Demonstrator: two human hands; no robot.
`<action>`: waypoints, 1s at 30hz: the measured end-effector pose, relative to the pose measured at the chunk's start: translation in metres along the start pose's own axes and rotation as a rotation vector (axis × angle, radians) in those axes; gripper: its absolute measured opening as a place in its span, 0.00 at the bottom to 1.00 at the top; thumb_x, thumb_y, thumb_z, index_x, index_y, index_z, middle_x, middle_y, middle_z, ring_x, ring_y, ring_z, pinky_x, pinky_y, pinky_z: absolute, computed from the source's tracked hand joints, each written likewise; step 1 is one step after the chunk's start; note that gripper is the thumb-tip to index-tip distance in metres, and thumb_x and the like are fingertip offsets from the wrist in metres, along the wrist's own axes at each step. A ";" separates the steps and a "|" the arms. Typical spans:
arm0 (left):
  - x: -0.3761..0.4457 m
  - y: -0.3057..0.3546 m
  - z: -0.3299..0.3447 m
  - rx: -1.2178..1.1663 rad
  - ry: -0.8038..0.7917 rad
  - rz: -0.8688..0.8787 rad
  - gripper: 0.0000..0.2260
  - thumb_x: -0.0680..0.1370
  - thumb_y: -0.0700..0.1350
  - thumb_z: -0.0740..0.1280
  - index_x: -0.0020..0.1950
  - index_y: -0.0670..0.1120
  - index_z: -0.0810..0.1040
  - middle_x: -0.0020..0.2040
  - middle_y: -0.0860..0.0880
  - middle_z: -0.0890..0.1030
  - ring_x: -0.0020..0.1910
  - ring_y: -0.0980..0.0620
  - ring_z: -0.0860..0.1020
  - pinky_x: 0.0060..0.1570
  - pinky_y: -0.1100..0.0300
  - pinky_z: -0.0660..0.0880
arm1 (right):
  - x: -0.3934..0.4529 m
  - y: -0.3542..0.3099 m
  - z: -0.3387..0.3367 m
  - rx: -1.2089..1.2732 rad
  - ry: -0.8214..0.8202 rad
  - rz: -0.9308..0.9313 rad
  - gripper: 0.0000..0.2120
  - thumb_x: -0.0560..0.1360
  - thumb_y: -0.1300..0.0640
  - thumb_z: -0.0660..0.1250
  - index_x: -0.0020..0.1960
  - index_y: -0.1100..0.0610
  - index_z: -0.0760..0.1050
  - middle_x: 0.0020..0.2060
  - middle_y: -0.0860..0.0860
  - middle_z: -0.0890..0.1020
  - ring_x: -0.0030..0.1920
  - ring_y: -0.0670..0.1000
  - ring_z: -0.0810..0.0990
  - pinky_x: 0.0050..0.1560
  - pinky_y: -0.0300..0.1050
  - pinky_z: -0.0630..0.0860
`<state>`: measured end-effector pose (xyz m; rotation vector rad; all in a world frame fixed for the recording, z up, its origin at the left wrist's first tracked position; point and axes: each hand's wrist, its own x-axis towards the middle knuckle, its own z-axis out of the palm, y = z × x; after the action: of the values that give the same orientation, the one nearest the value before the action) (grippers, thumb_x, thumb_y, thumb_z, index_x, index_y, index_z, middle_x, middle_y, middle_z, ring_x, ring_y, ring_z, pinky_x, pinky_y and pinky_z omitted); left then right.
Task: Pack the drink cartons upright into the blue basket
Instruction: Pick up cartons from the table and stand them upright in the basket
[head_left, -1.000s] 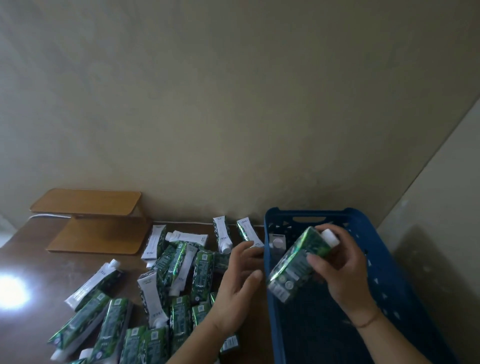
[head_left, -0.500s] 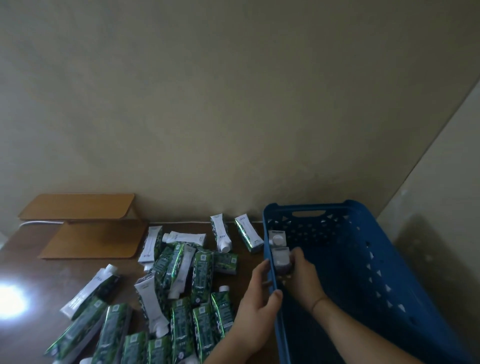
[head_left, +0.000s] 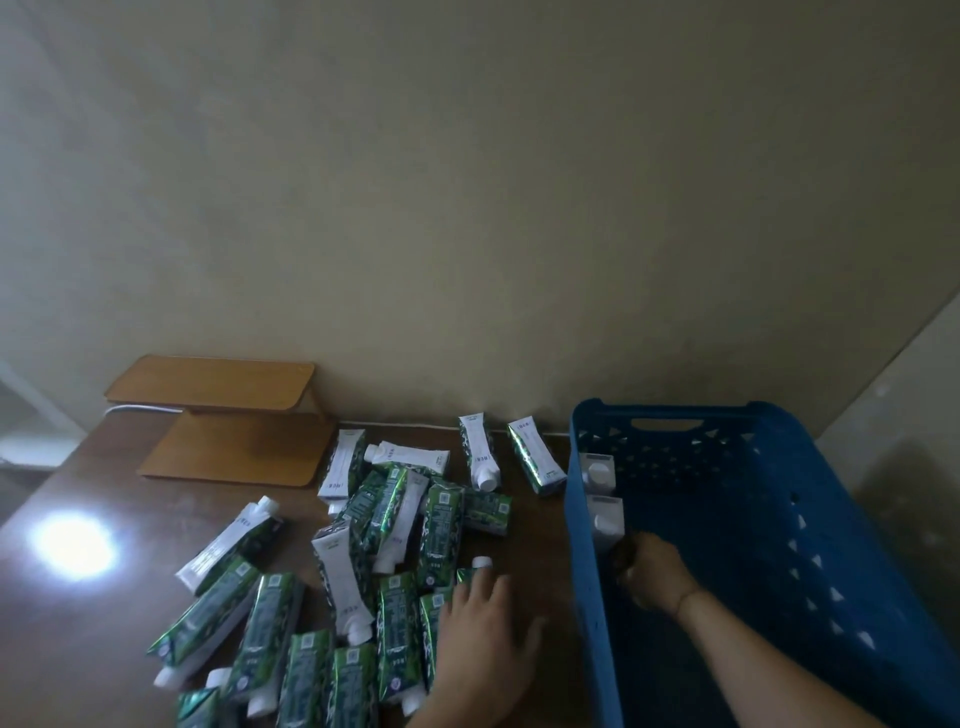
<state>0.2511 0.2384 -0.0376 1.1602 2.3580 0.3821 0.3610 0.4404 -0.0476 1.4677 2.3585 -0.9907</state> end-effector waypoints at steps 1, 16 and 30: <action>0.000 -0.008 0.003 0.128 -0.002 -0.085 0.31 0.77 0.66 0.56 0.76 0.53 0.59 0.76 0.49 0.61 0.73 0.46 0.63 0.70 0.48 0.64 | -0.002 -0.001 -0.006 -0.023 -0.037 0.007 0.10 0.74 0.65 0.65 0.53 0.62 0.80 0.51 0.58 0.83 0.52 0.55 0.82 0.49 0.42 0.78; 0.024 0.002 0.007 0.271 -0.137 -0.121 0.40 0.77 0.51 0.68 0.80 0.49 0.45 0.64 0.39 0.75 0.55 0.44 0.79 0.43 0.56 0.73 | -0.066 -0.019 -0.039 0.268 0.426 -0.250 0.11 0.73 0.63 0.68 0.39 0.48 0.76 0.35 0.45 0.81 0.36 0.43 0.79 0.36 0.40 0.80; -0.002 0.039 -0.071 -0.313 0.588 0.759 0.33 0.71 0.52 0.72 0.73 0.50 0.62 0.66 0.53 0.75 0.60 0.55 0.77 0.62 0.70 0.72 | -0.114 -0.055 -0.059 0.486 0.207 -0.856 0.38 0.65 0.38 0.75 0.70 0.32 0.61 0.65 0.39 0.71 0.66 0.42 0.71 0.63 0.38 0.72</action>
<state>0.2402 0.2576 0.0403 1.9377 2.0578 1.4576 0.3802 0.3791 0.0764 0.6119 3.1279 -1.7610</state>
